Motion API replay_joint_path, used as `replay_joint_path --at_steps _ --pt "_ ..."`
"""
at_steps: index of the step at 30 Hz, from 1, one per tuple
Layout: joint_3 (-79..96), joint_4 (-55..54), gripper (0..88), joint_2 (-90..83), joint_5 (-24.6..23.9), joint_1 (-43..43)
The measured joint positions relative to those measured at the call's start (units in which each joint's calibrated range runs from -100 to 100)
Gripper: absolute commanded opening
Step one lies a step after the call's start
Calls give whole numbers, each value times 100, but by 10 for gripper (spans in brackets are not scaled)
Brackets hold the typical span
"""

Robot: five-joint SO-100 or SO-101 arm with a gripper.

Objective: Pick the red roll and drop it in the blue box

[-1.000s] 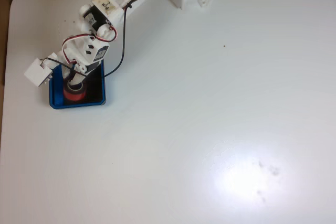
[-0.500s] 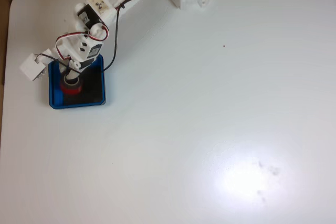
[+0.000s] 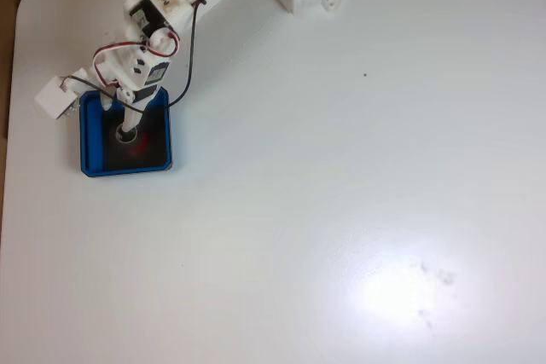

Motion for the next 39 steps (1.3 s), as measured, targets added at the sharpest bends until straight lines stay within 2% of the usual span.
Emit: replay_joint_path --at_steps 5,8,17,23,27,37,39 --pt "2117 -8 207 -1905 -50 -40" --pt "3803 -238 208 -3514 -50 -356" --pt "9175 -2241 215 -8628 -17 -920" --pt "9767 -2496 215 -9610 -17 -1455" --pt "9776 -2496 215 -9661 17 -2603" --pt "9776 -2496 207 -9670 17 -7006" --pt "9776 -2496 206 -9670 25 -7353"
